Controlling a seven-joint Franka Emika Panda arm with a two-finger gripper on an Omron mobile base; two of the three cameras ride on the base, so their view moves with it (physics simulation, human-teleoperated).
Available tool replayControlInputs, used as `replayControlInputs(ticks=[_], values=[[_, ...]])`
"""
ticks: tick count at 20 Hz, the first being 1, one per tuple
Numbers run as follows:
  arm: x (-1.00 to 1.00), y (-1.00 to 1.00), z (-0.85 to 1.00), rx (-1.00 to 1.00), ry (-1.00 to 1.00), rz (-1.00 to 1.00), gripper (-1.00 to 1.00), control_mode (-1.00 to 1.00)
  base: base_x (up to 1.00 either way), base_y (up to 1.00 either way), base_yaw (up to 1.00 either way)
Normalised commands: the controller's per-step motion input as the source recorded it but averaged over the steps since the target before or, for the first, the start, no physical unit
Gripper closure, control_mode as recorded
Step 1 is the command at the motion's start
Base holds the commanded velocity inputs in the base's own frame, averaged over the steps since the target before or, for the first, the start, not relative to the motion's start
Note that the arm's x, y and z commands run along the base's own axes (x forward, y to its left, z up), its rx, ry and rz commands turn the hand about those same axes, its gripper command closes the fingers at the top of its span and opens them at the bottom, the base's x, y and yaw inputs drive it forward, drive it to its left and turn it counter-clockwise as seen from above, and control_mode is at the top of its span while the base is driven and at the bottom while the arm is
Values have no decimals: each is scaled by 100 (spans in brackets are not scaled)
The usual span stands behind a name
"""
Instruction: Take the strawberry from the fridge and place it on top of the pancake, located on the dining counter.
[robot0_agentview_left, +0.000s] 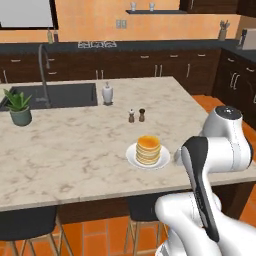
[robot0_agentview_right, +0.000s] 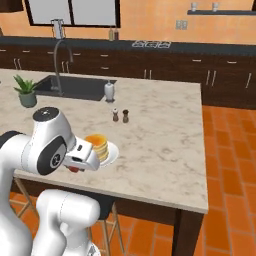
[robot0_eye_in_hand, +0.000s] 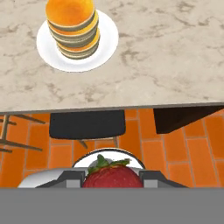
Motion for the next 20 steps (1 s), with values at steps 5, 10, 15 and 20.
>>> replayControlInputs(ticks=[5, 10, 15, 20], values=[[0, 0, 0, 0, 0, 0, 100, 100, 19, 38, 0], [0, 0, 0, 0, 0, 0, 100, 100, 63, 7, 4], [0, 0, 0, 0, 0, 0, 100, 100, 77, 27, 14], [0, 0, 0, 0, 0, 0, 100, 100, 30, 23, 19]])
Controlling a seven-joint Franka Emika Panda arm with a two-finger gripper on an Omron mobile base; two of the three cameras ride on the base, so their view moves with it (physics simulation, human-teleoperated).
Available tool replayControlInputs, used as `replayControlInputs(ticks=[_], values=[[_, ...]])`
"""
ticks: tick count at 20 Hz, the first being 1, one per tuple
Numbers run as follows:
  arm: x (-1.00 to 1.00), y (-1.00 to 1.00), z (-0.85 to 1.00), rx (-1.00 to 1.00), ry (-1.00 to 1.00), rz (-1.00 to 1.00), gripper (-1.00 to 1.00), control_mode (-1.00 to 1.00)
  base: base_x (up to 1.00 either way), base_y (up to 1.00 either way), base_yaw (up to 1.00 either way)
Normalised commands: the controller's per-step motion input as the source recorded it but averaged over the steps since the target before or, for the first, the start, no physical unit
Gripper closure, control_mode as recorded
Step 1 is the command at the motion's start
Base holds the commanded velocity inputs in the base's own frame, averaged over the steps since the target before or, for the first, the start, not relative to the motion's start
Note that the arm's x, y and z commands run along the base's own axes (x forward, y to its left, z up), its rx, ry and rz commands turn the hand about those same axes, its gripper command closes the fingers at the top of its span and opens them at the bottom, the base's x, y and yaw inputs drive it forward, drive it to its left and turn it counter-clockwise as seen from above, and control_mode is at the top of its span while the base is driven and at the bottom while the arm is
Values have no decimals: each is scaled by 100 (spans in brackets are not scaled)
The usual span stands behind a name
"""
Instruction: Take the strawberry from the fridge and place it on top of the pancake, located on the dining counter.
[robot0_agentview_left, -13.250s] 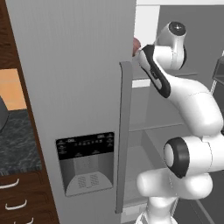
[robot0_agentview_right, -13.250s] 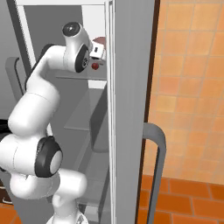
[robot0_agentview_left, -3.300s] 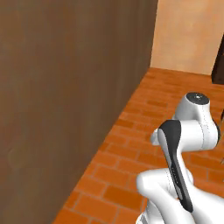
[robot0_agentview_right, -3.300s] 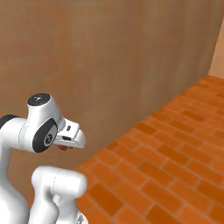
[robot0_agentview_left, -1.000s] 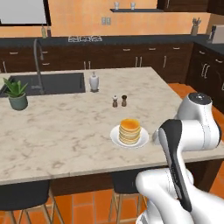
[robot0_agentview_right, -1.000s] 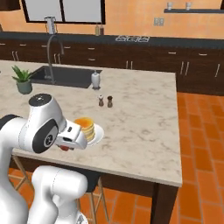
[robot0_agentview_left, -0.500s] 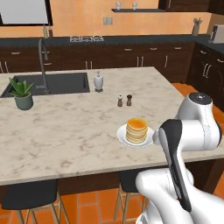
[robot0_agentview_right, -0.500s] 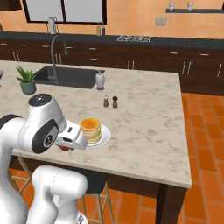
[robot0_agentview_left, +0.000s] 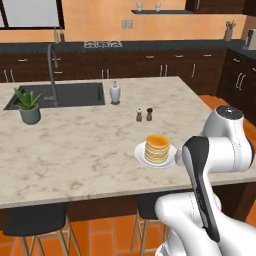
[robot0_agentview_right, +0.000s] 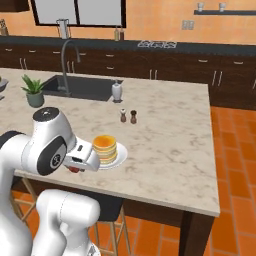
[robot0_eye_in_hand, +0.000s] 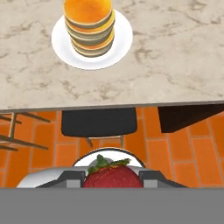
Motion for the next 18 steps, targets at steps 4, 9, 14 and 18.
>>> replayControlInputs(ticks=[4, 9, 14, 18], values=[[21, 8, 3, 0, -1, 4, 100, -100, 6, 8, 4], [74, 26, 45, 0, -9, 5, 100, -100, 0, 0, 0], [100, 7, 23, 3, -6, 3, 100, -100, 0, 0, 0], [100, 0, -9, 3, 0, -3, 100, -100, 0, 0, 0]])
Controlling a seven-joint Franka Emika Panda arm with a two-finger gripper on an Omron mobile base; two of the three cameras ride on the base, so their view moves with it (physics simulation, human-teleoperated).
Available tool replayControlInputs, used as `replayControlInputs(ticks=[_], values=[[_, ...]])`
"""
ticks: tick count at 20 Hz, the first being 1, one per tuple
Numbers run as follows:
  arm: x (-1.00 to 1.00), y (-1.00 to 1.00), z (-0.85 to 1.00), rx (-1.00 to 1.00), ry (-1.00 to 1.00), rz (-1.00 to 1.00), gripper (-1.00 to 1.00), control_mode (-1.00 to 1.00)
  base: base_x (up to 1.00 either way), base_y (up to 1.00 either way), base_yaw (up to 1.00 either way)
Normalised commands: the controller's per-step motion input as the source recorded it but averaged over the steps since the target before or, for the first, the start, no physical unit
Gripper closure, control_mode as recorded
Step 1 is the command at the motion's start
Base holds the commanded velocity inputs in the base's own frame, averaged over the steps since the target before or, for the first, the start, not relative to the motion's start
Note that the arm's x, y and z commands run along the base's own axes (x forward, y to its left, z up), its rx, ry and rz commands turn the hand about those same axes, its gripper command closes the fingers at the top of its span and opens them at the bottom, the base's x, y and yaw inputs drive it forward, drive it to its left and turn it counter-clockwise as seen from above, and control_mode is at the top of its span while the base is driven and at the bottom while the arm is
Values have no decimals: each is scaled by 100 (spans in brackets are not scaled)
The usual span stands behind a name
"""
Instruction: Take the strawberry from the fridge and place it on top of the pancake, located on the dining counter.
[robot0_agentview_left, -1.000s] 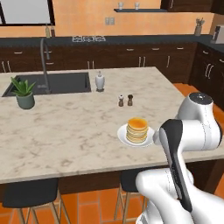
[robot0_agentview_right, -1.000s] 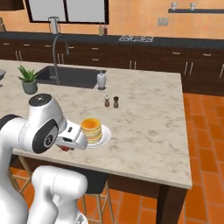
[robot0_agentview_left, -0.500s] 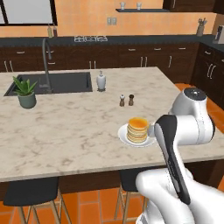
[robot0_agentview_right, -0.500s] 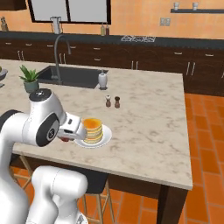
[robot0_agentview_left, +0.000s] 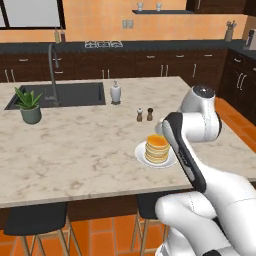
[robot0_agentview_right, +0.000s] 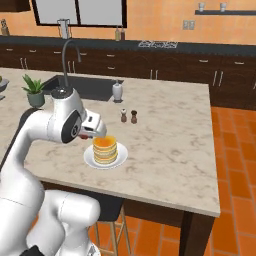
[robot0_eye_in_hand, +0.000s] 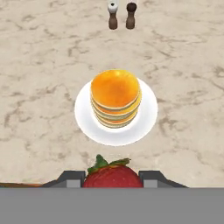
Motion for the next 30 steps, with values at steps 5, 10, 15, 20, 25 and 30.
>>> replayControlInputs(ticks=[5, 10, 15, 20, 25, 30], values=[[100, 0, -31, 0, 6, -10, 100, -100, 0, 0, 0], [100, -2, -55, 0, 4, -12, 100, -100, 0, 0, 0], [81, -21, -45, 0, 6, -2, 100, -100, 0, 0, 0], [44, -2, -27, 0, 0, 0, 100, -100, 0, 0, 0], [1, 3, -22, 0, 0, 0, 100, -100, 0, 0, 0], [0, -3, -18, 0, 0, 0, 100, -100, 0, 0, 0]])
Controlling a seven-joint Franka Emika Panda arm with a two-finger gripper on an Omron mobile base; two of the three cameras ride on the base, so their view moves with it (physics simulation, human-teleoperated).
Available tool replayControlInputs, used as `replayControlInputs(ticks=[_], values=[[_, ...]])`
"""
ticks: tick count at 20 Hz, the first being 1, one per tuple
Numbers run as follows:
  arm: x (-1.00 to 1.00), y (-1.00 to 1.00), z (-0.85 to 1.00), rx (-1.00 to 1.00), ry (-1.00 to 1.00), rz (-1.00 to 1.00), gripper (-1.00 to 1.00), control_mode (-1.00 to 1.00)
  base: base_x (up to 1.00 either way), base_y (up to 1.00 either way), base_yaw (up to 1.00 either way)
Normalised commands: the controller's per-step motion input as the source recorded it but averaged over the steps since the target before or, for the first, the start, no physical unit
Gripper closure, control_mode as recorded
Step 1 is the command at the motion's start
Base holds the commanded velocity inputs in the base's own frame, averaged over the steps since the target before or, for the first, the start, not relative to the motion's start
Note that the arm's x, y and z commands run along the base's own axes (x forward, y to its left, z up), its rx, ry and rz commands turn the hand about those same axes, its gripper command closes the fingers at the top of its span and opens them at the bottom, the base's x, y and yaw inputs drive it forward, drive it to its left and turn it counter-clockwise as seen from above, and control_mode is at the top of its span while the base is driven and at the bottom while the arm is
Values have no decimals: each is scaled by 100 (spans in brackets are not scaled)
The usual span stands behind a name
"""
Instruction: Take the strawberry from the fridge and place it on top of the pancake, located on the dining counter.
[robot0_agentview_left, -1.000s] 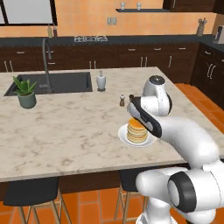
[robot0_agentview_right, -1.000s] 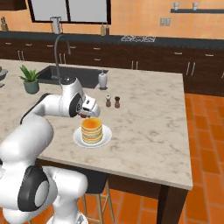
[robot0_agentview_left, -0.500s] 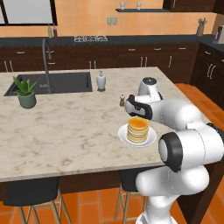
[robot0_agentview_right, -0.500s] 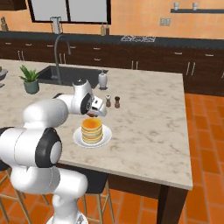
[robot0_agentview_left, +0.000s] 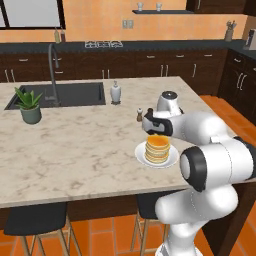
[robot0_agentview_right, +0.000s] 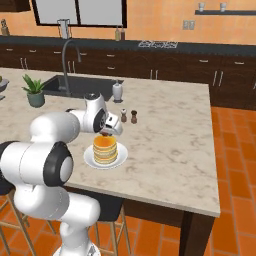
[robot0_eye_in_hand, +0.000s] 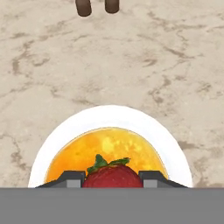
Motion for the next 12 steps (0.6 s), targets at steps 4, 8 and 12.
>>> replayControlInputs(ticks=[4, 8, 12], values=[[2, 0, -20, 0, 1, 0, 100, -100, 0, 0, 0], [2, 0, -27, 0, 4, 0, 100, -100, 0, 0, 0], [0, 0, -21, 0, 2, 0, 100, -100, 0, 0, 0]])
